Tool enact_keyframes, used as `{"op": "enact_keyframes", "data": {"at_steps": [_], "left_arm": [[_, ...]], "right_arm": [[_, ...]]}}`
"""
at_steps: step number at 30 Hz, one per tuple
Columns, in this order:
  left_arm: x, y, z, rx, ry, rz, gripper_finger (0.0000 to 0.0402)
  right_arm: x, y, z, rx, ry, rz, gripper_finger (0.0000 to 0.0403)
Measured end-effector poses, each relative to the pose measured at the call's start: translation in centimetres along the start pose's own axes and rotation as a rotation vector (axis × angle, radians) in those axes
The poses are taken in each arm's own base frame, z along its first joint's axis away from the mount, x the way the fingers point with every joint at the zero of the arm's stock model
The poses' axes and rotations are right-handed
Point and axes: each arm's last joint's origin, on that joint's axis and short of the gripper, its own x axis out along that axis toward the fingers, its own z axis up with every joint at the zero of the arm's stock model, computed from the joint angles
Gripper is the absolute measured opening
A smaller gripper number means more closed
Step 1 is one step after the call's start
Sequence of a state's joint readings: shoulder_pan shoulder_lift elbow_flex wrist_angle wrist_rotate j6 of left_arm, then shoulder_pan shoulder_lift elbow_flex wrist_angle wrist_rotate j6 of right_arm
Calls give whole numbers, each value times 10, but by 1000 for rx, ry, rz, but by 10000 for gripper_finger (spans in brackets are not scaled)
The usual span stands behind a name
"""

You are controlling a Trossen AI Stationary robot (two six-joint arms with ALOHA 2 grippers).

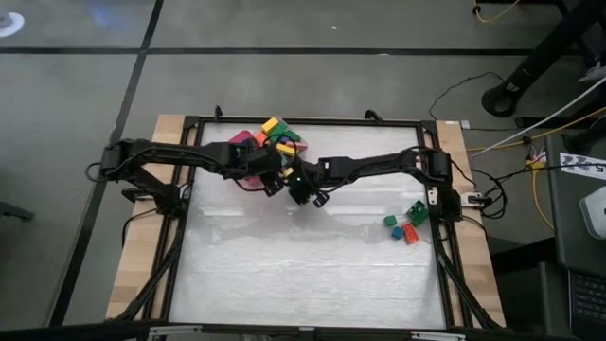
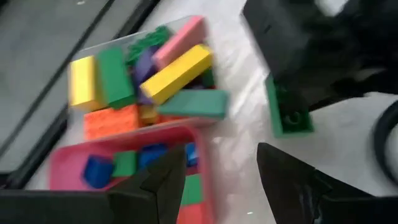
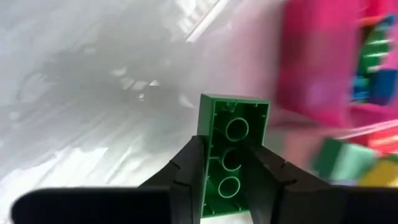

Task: Sort blocks by size
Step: Put the big green game piece into the white bin

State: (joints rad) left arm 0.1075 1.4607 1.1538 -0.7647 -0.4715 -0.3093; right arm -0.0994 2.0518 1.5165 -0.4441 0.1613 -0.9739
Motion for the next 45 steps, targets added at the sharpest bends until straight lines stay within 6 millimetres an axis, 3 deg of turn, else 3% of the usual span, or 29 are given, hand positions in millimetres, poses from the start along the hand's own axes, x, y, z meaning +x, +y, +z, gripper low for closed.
{"op": "enact_keyframes", "data": {"at_steps": [10,15,21,30,38,45], "left_arm": [[-34,25,-7,-42,-55,117,184],[-42,31,-9,-57,-70,114,184],[-44,31,-9,-56,-76,113,184],[-43,31,-9,-53,-76,113,184],[-43,31,-9,-51,-75,113,184],[-43,31,-9,-50,-75,113,184]], "right_arm": [[-13,-44,-4,48,-52,-195,88],[-15,-73,-27,122,-88,-330,89],[-13,-97,-61,189,-249,-336,89],[6,-101,-87,246,-280,-266,90],[25,-97,-88,246,-278,-280,89],[27,-97,-90,271,-198,-310,89]]}}
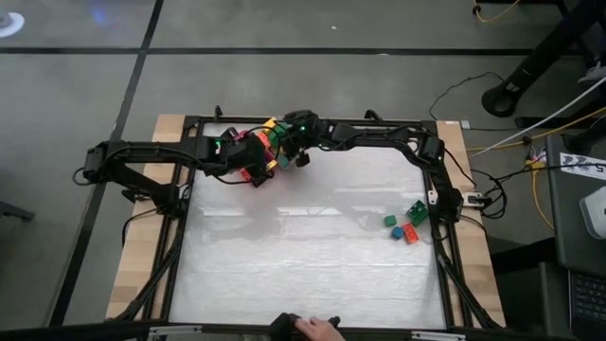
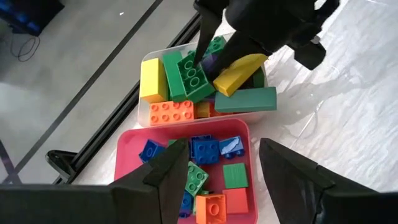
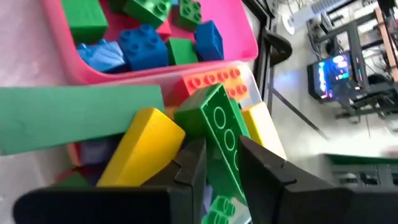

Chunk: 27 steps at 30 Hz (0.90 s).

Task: Sort blocks by size
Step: Put the big green game piece into the white bin, then put the small green block into the pink bin

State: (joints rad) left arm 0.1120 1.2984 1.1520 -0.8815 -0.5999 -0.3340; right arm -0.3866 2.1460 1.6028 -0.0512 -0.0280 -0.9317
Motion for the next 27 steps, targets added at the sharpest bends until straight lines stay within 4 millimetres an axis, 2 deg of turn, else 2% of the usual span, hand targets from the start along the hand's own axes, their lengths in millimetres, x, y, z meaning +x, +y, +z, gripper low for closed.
{"op": "enact_keyframes", "data": {"at_steps": [8,11,15,17,22,27], "left_arm": [[0,0,0,-4,0,0,184],[0,0,0,-5,-1,0,184],[0,0,0,-8,-2,0,184],[0,0,0,-9,-2,-1,184],[0,0,0,-13,-2,-1,184],[0,0,0,-13,-1,-1,184]], "right_arm": [[0,1,2,7,40,-33,90],[-1,3,8,-3,119,-99,90],[-7,2,32,-50,273,-270,90],[-11,4,44,-118,341,-297,90],[-28,11,79,-204,413,-216,90],[-57,19,98,-130,528,-32,90]]}}
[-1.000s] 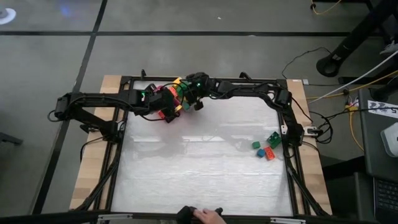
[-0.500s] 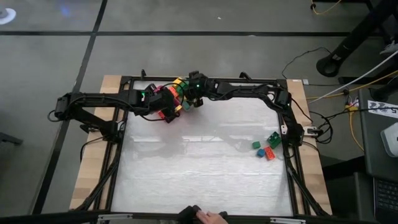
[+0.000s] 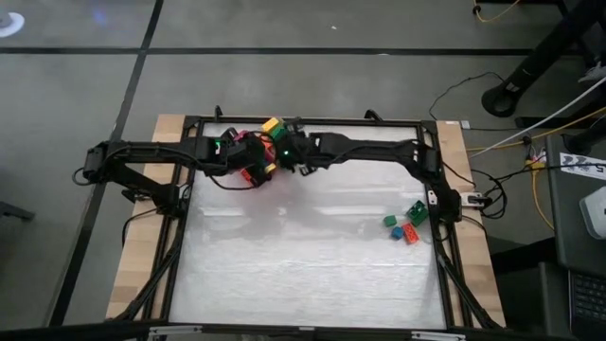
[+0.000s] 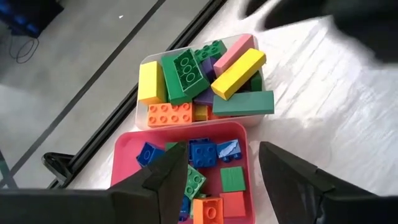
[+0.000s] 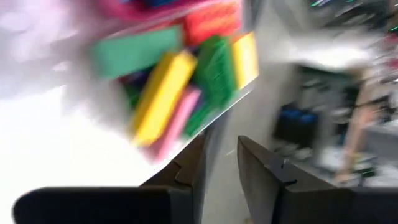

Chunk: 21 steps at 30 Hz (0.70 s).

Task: Sort blocks by size
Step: Put the small green block into the pink bin

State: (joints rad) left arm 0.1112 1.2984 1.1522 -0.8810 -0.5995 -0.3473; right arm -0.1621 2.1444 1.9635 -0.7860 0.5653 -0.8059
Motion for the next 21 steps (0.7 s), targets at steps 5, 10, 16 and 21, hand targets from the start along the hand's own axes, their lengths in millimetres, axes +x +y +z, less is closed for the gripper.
{"op": "enact_keyframes", "data": {"at_steps": [5,10,16,21], "left_arm": [[0,0,0,-1,-1,0,184],[0,0,0,0,-1,0,184],[0,0,0,-42,-1,0,184],[0,-1,0,-76,-1,-2,184]], "right_arm": [[-29,4,-18,138,119,301,90],[-47,15,-38,312,298,627,90],[-46,39,-44,415,335,897,90],[-56,68,-64,375,423,979,90]]}}
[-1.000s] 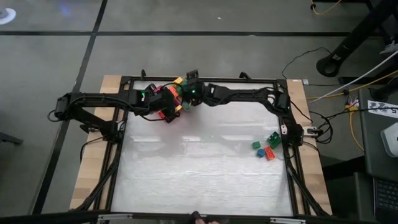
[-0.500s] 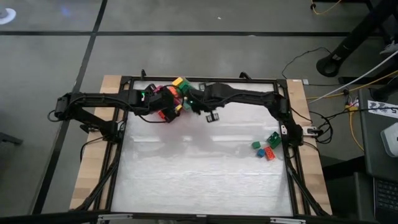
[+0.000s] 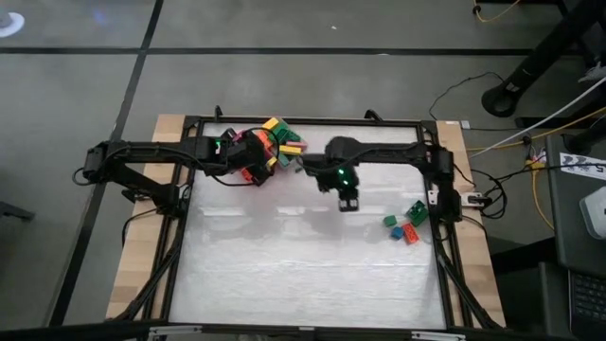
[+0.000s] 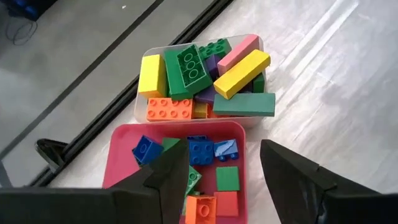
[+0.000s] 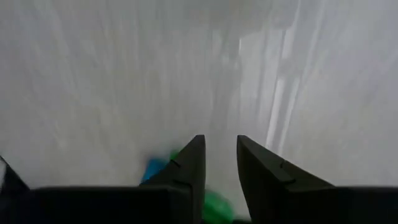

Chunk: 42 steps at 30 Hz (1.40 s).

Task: Sort blocks by size
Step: Put the small green block into the pink bin

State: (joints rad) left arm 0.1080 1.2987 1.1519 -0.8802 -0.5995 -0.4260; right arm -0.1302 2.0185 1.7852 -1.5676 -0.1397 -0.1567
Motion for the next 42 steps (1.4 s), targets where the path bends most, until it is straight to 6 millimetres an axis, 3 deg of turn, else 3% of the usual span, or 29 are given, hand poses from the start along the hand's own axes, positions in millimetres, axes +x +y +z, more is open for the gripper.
{"op": "enact_keyframes", "data": {"at_steps": [5,9,15,23,36,42], "left_arm": [[-1,-1,0,-21,-1,-3,184],[0,-1,0,-40,-1,-3,184],[2,-2,0,-56,1,-1,184],[3,-3,0,-54,4,0,184],[3,-3,0,-65,4,0,184],[3,-3,0,-66,4,0,184]], "right_arm": [[22,17,-46,98,103,-9,90],[37,34,-79,175,65,-43,90],[74,55,-108,244,-32,-80,90],[115,69,-118,213,42,-114,90],[119,67,-117,215,62,-122,90],[117,60,-116,265,-4,-357,103]]}}
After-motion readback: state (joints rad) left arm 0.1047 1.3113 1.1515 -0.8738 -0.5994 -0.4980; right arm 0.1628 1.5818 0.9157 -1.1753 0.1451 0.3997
